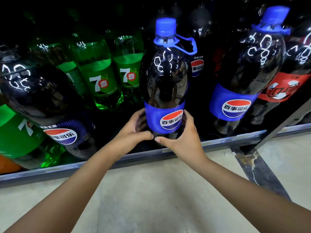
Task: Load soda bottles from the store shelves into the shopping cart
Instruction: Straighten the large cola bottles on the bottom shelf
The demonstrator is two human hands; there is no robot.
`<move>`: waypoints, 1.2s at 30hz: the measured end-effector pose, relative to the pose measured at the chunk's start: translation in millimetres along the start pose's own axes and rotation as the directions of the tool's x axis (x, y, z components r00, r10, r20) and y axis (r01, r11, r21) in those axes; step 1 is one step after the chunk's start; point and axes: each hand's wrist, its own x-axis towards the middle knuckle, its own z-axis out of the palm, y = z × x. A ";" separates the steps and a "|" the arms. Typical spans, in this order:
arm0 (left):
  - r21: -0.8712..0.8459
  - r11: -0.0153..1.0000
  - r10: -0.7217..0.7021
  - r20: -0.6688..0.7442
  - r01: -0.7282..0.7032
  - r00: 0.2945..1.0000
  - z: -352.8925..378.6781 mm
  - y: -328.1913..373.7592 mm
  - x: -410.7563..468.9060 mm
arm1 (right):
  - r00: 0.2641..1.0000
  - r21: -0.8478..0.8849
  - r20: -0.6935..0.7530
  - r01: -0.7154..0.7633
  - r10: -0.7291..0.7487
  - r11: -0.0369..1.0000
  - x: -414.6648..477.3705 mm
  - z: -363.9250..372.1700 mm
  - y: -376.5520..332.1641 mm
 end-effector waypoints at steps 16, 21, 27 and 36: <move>0.082 0.987 0.143 -0.029 -0.140 0.989 11.8 -2.7 26.7 | 0.998 0.063 -0.058 -0.020 0.024 0.998 1.8 -3.3 9.6; 0.066 0.984 0.163 0.042 -0.165 0.986 29.5 -1.3 43.8 | 0.987 0.033 -0.152 -0.039 0.043 0.999 6.8 -17.5 16.0; 0.069 0.980 0.182 0.083 -0.187 0.980 47.3 0.7 59.1 | 0.959 -0.002 -0.278 -0.060 0.057 0.998 -2.5 -43.6 22.9; 0.028 0.984 0.174 0.065 -0.176 0.983 54.0 1.0 65.8 | 0.859 -0.021 -0.503 -0.120 0.093 0.993 8.4 -117.1 47.4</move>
